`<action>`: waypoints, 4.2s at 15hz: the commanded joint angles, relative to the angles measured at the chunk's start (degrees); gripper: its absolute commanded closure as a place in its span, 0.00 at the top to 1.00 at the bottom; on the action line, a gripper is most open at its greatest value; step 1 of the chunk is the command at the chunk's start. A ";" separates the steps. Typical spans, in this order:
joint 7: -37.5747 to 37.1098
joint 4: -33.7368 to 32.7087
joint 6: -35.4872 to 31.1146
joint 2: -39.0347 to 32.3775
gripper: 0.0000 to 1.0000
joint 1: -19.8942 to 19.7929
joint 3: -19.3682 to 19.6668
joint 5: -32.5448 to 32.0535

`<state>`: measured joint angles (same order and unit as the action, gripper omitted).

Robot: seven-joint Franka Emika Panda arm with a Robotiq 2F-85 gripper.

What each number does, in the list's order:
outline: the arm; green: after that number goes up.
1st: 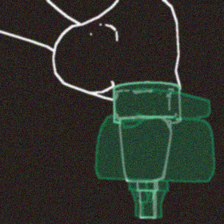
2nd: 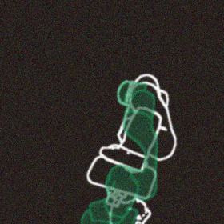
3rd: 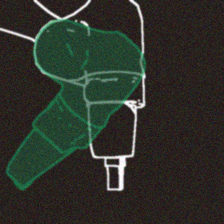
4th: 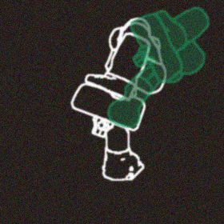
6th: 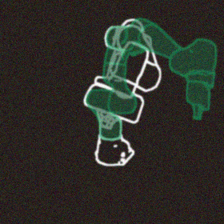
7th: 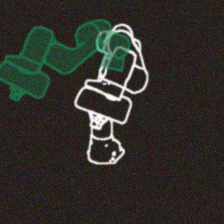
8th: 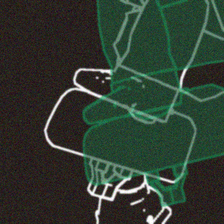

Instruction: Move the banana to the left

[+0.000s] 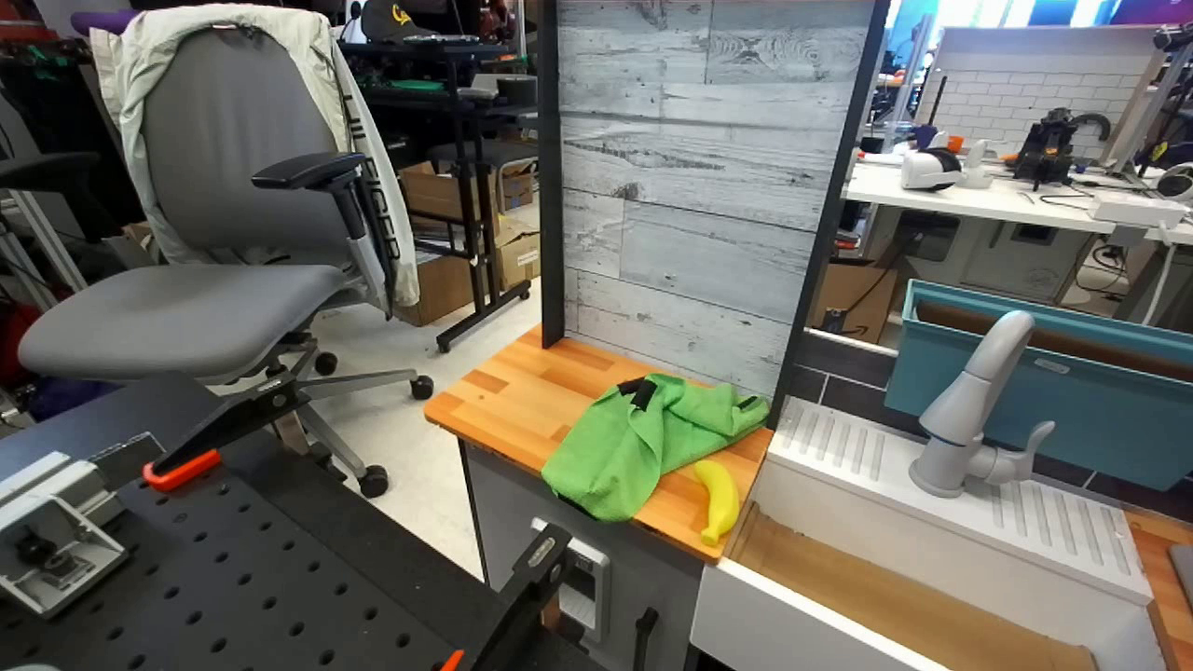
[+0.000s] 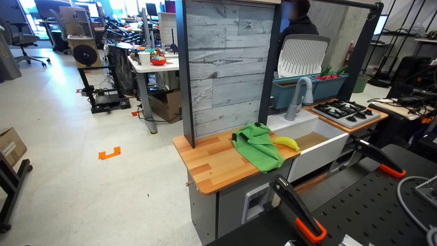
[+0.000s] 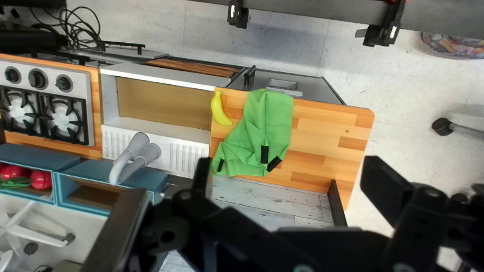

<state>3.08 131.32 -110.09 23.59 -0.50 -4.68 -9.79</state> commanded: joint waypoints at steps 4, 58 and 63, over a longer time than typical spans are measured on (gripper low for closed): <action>-0.30 -0.16 0.23 -0.07 1.00 0.96 0.80 -0.33; 19.72 -38.38 -33.31 -77.99 1.00 -11.27 6.78 10.43; 17.45 -40.49 -36.21 -82.86 1.00 -9.95 8.46 5.32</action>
<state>22.53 93.45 -144.39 -56.15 -11.31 2.68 -1.40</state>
